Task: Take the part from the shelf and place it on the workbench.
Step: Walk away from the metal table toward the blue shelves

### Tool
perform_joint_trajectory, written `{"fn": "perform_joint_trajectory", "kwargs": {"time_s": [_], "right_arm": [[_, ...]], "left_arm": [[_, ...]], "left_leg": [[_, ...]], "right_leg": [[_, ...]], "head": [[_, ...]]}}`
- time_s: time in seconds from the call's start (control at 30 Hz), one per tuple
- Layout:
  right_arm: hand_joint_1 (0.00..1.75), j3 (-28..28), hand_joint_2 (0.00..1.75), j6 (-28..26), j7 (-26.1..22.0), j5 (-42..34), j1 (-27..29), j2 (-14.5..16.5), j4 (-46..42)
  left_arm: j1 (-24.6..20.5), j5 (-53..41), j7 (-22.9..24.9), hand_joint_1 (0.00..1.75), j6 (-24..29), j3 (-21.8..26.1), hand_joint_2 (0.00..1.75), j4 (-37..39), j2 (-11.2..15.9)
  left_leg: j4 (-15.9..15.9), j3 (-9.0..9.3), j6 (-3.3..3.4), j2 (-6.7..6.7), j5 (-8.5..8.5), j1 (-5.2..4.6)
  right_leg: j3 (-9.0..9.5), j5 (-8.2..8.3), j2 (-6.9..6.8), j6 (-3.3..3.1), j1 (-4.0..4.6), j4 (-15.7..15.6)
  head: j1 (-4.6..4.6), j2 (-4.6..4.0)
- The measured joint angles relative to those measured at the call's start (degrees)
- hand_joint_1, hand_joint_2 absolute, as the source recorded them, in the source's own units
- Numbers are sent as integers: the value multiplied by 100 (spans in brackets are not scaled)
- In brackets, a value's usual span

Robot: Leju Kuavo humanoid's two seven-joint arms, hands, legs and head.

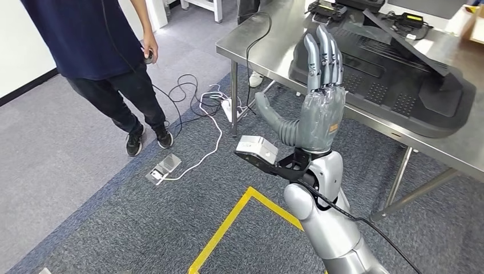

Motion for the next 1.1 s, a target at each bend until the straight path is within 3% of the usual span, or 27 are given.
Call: {"fn": "perform_joint_trajectory", "kwargs": {"time_s": [0.03, 0.1, 0.2, 0.27, 0.33, 0.37, 0.4, 0.43, 0.5, 0.57, 0.67, 0.73, 0.83, 0.87, 0.9, 0.93, 1.0, 1.03, 1.1], "right_arm": [[0, 0, 175, 0, 1, -3, 0, -1, -1], [0, -1, 175, 0, 9, -13, 1, -5, -3], [0, 0, 175, 0, 17, -9, -12, -11, -4], [0, 1, 175, 0, 17, -7, -23, -11, -6], [0, 3, 175, 0, 17, -7, -25, -14, -6], [0, 7, 175, 0, 17, -9, -25, -15, -6], [0, 14, 175, 0, 17, -10, -25, -17, -6], [0, 22, 175, 0, 17, -13, -26, -17, -6], [0, 39, 175, 0, 16, -15, -30, -17, -6], [0, 47, 175, 0, 15, -15, -40, -19, -6], [0, 50, 175, 0, 15, -15, -58, -21, -6], [0, 51, 175, 0, 15, -15, -68, -23, -6], [0, 51, 175, 0, 15, -20, -63, -29, -6], [0, 51, 175, 0, 16, -22, -56, -33, -6], [0, 51, 175, 0, 16, -24, -52, -35, -6], [0, 51, 175, 0, 17, -24, -51, -37, -6], [0, 51, 175, 0, 17, -24, -52, -38, -6], [0, 51, 175, 0, 19, -23, -54, -38, -6], [0, 51, 175, 1, 31, -19, -53, -40, -6]], "left_arm": [[-4, 0, 1, 0, 0, 0, 0, 0, -3], [-3, 2, 5, 0, 1, 0, 0, 0, -5], [3, 4, 8, 0, 9, 0, 0, 0, -4], [-6, 6, 8, 0, 15, 0, 0, 0, -5], [-7, 8, 9, 0, 15, 0, 0, 0, -6], [-2, 10, 10, 0, 15, 0, 0, 0, -6], [3, 13, 12, 0, 16, 0, 0, 0, -5], [4, 15, 14, 0, 16, 0, 0, 0, -5], [-1, 18, 17, 0, 16, 0, 0, 0, -5], [-11, 20, 17, 0, 17, 0, 0, 0, -6], [9, 50, 8, 0, 80, 0, 0, 0, -11], [23, 75, -8, 0, 143, 0, 0, 0, -19], [33, 81, -20, 0, 188, 0, 0, 0, -46], [41, 81, -20, 0, 198, 0, 0, 0, -59], [49, 81, -20, 0, 204, 0, 0, 0, -71], [54, 81, -20, 0, 207, 0, 0, 0, -79], [53, 84, -20, 0, 210, 0, 0, 0, -93], [49, 87, -21, 0, 211, 0, 0, 0, -99], [49, 99, -24, 0, 210, 0, 0, 0, -107]], "left_leg": [[27, -23, -27, -36, -9, -1], [52, -67, -91, -91, -6, 0], [127, -95, -188, -83, -64, 17], [597, -290, -243, 34, -339, 20], [1323, -633, -284, 107, -653, 32], [1562, -748, -294, 119, -711, 39], [1599, -767, -296, 128, -662, 44], [1404, -670, -289, 143, -512, 47], [634, -284, -253, 238, -145, 40], [113, -54, -201, 325, 7, 5], [17, -50, -104, 282, 9, -20], [-42, -24, -17, 240, 39, 0], [-66, -14, 49, 165, 51, -7], [-63, -13, 55, 128, 49, -14], [-57, -11, 58, 85, 47, -18], [-48, -8, 56, 37, 44, -19], [-20, -8, 36, -62, 31, -12], [8, -26, 15, -112, 21, -16], [37, -72, -45, -197, 21, -8]], "right_leg": [[108, 89, 60, -10, -9, -263], [160, 95, 118, -50, 6, -413], [186, 132, 24, -162, 1, -465], [214, 147, -66, -218, -14, -500], [221, 136, -150, -246, -4, -500], [223, 129, -189, -252, 1, -497], [227, 122, -223, -253, 3, -494], [237, 112, -255, -248, 3, -491], [267, 82, -314, -216, 11, -485], [281, 59, -358, -166, 35, -478], [302, 35, -408, -71, 42, -491], [239, -128, -306, -19, 26, -304], [-236, -633, -129, 2, 19, 708], [-384, -707, -116, 6, 19, 998], [-447, -668, -109, 7, 18, 1098], [-403, -521, -99, 2, 17, 970], [-82, -102, 8, -23, 2, 238], [66, 30, 91, -36, -6, -110], [189, 87, 203, -66, 0, -420]], "head": [[4, 0], [0, 0], [-21, 0], [-59, 0], [-82, 0], [-83, 0], [-84, 0], [-85, 0], [-91, 0], [-96, 0], [-85, 0], [-80, 0], [-49, 0], [-41, 0], [-38, 0], [-35, 0], [-24, 0], [-20, 0], [-19, 0]]}}
